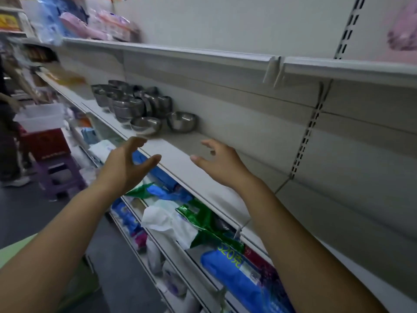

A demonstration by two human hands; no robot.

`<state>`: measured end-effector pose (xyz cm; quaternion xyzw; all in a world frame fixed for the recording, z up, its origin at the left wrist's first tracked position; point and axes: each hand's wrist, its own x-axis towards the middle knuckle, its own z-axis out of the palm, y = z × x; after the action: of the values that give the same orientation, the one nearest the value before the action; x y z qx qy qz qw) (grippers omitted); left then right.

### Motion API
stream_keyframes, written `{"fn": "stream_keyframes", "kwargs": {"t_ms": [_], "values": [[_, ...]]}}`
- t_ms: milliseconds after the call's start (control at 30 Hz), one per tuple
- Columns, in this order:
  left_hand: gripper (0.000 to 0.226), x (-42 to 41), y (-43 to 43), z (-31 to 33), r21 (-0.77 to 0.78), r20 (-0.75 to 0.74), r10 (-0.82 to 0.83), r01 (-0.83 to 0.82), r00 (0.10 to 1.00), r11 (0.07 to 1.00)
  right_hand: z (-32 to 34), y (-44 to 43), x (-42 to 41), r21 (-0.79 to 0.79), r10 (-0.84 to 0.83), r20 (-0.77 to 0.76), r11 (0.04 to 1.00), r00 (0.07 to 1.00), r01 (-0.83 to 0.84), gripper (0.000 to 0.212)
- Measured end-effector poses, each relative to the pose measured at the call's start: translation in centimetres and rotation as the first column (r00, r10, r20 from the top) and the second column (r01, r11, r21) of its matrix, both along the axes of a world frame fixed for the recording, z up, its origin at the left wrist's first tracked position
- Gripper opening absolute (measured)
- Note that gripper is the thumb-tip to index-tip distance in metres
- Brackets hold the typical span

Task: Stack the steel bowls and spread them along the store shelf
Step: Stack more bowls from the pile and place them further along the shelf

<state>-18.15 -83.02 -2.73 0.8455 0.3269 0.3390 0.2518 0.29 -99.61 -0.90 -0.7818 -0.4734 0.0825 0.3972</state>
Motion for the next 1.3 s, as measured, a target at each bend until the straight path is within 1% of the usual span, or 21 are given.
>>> {"fn": "stream_keyframes", "kwargs": {"t_ms": [167, 300, 433, 567, 667, 800, 867, 933, 1000, 1067, 1133, 1167, 1200, 1267, 1300], "values": [[0.066, -0.2, 6.3, -1.2, -0.052, 0.017, 0.007, -0.006, 1.000, 0.999, -0.9, 6.4, 0.1, -0.048, 0.013, 0.010, 0.999, 1.000, -0.012, 0.064], [0.067, -0.7, 13.0, -1.2, -0.017, -0.029, 0.004, -0.005, 1.000, 1.000, -1.2, 12.3, -0.3, -0.051, -0.021, 0.012, 0.998, 1.000, 0.022, 0.065], [0.067, -1.5, 20.2, -0.2, 0.008, -0.050, -0.054, 0.055, 0.997, 0.998, -1.5, 18.1, -1.2, -0.043, -0.097, -0.030, 0.994, 0.995, 0.096, 0.064], [0.070, -2.1, 26.6, 0.0, -0.019, -0.057, -0.120, 0.119, 0.991, 0.993, -2.0, 23.3, -2.2, -0.014, -0.227, -0.077, 0.974, 0.971, 0.226, 0.063], [0.071, -1.7, 31.0, -0.8, -0.042, -0.049, -0.160, 0.158, 0.986, 0.986, -2.6, 26.2, -2.8, -0.015, -0.290, -0.113, 0.957, 0.950, 0.290, 0.062], [0.077, 0.0, 34.4, -2.0, -0.083, 0.009, -0.195, 0.195, 0.981, 0.977, -3.9, 28.7, -2.5, -0.036, -0.381, -0.123, 0.924, 0.916, 0.380, 0.062], [0.080, 1.1, 35.6, -2.4, -0.126, 0.048, -0.229, 0.234, 0.972, 0.964, -4.2, 29.9, -1.8, -0.055, -0.435, -0.116, 0.900, 0.893, 0.431, 0.063], [0.080, 2.4, 36.7, -2.7, -0.131, 0.098, -0.258, 0.270, 0.961, 0.954, -4.3, 31.0, -0.9, -0.062, -0.475, -0.119, 0.880, 0.872, 0.471, 0.063], [0.080, 3.9, 37.9, -2.9, -0.109, 0.144, -0.246, 0.263, 0.958, 0.959, -4.1, 32.2, 0.1, -0.043, -0.489, -0.135, 0.872, 0.862, 0.488, 0.060], [0.083, 5.5, 38.9, -3.0, -0.126, 0.195, -0.213, 0.239, 0.958, 0.963, -4.0, 33.6, 1.0, -0.007, -0.493, -0.151, 0.867, 0.857, 0.498, 0.056], [0.088, 6.9, 39.7, -3.2, -0.165, 0.253, -0.186, 0.232, 0.949, 0.959, -3.7, 34.8, 1.3, 0.005, -0.476, -0.165, 0.875, 0.864, 0.483, 0.060], [0.089, 7.6, 40.0, -3.2, -0.179, 0.278, -0.187, 0.242, 0.942, 0.954, -3.7, 35.3, 1.3, 0.010, -0.467, -0.194, 0.878, 0.862, 0.478, 0.061], [0.090, 8.2, 40.3, -3.5, -0.192, 0.299, -0.193, 0.257, 0.935, 0.947, -4.0, 35.8, 1.4, 0.013, -0.460, -0.227, 0.880, 0.858, 0.475, 0.057], [0.091, 9.2, 40.8, -4.2, -0.214, 0.341, -0.195, 0.278, 0.920, 0.936, -4.6, 36.7, 1.5, 0.023, -0.420, -0.264, 0.897, 0.868, 0.441, 0.035], [0.093, 9.6, 41.0, -4.6, -0.228, 0.360, -0.184, 0.277, 0.915, 0.933, -4.9, 37.2, 1.3, 0.033, -0.384, -0.272, 0.912, 0.882, 0.408, 0.033]]}}
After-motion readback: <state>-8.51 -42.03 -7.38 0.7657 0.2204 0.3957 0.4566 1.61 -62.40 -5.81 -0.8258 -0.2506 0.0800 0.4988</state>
